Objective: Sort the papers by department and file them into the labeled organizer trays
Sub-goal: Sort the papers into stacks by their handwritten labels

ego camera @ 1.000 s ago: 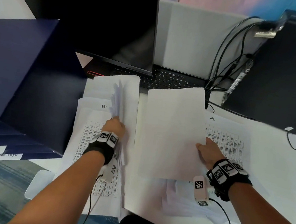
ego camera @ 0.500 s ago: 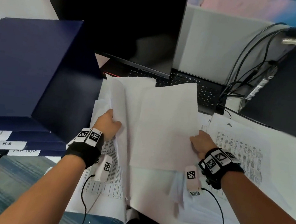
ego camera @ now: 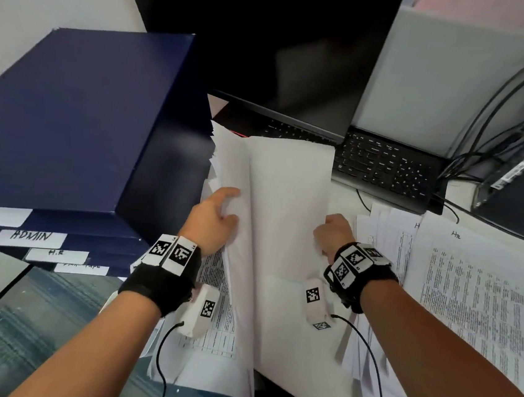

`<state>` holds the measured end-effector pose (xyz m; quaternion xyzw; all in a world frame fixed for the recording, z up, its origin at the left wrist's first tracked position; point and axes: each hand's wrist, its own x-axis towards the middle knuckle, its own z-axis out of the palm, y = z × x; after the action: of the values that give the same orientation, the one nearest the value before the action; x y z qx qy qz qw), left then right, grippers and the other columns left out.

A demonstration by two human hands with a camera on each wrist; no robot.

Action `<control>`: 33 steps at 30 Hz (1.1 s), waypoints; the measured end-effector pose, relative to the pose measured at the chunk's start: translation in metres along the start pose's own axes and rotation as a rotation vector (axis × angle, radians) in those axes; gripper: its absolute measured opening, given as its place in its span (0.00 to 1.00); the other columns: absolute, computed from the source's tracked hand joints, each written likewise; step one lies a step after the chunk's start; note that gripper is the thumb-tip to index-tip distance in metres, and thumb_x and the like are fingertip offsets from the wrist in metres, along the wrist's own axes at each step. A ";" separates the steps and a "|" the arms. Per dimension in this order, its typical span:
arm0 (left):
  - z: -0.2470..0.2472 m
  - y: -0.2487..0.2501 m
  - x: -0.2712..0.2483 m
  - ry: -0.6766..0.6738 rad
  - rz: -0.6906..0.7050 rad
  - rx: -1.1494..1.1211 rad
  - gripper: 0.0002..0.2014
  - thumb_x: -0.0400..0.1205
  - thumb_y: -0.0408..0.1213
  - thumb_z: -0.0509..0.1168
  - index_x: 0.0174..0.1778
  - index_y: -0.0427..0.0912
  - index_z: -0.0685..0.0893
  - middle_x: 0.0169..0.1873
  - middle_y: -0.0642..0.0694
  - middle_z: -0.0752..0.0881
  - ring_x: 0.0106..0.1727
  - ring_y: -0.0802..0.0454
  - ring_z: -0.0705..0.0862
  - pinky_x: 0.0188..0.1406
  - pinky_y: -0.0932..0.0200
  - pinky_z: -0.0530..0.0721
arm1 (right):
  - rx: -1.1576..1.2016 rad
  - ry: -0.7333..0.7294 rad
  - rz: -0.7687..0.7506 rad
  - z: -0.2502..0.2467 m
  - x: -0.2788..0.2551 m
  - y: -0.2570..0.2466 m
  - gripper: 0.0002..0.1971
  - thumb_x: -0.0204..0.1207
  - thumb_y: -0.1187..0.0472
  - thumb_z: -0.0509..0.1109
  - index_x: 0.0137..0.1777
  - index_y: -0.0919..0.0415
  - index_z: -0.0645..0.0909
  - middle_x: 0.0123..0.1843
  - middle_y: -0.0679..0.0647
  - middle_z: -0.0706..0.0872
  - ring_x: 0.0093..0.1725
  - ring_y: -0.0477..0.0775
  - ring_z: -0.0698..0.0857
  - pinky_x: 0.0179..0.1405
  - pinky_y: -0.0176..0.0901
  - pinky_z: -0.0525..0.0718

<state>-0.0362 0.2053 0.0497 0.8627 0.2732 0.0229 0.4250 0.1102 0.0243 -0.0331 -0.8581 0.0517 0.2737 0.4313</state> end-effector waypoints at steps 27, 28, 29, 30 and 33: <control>0.100 0.036 0.010 -0.204 0.044 0.279 0.37 0.83 0.32 0.57 0.82 0.57 0.43 0.48 0.33 0.84 0.45 0.38 0.84 0.47 0.52 0.81 | 0.089 0.238 -0.062 -0.094 -0.028 0.064 0.16 0.77 0.70 0.59 0.60 0.64 0.84 0.55 0.58 0.87 0.40 0.51 0.82 0.36 0.31 0.83; 0.107 0.039 0.010 -0.202 0.042 0.346 0.38 0.82 0.32 0.56 0.82 0.56 0.41 0.50 0.33 0.84 0.46 0.37 0.84 0.47 0.52 0.80 | 0.050 0.248 -0.047 -0.107 -0.031 0.073 0.16 0.77 0.69 0.59 0.59 0.62 0.85 0.57 0.57 0.87 0.46 0.53 0.84 0.44 0.37 0.85; 0.115 0.042 0.011 -0.207 0.031 0.409 0.39 0.82 0.33 0.56 0.82 0.54 0.38 0.52 0.32 0.84 0.48 0.36 0.84 0.47 0.51 0.79 | 0.010 0.247 -0.018 -0.120 -0.035 0.081 0.17 0.77 0.69 0.58 0.58 0.60 0.85 0.57 0.57 0.87 0.50 0.54 0.84 0.48 0.40 0.85; 0.122 0.045 0.012 -0.216 0.013 0.458 0.39 0.82 0.33 0.55 0.82 0.53 0.36 0.56 0.32 0.83 0.51 0.36 0.84 0.49 0.50 0.79 | -0.026 0.253 0.001 -0.132 -0.037 0.091 0.17 0.77 0.69 0.58 0.59 0.59 0.84 0.57 0.56 0.85 0.54 0.55 0.84 0.51 0.42 0.85; 0.141 0.062 0.013 -0.215 -0.141 0.597 0.40 0.83 0.42 0.57 0.81 0.54 0.34 0.71 0.31 0.71 0.64 0.33 0.79 0.62 0.41 0.78 | -0.068 0.288 0.073 -0.166 -0.046 0.117 0.20 0.77 0.70 0.58 0.67 0.61 0.81 0.66 0.57 0.83 0.57 0.58 0.85 0.53 0.46 0.86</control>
<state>0.0411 0.0793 0.0037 0.9256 0.2805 -0.1789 0.1803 0.1038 -0.1828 -0.0138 -0.9002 0.1351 0.1649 0.3798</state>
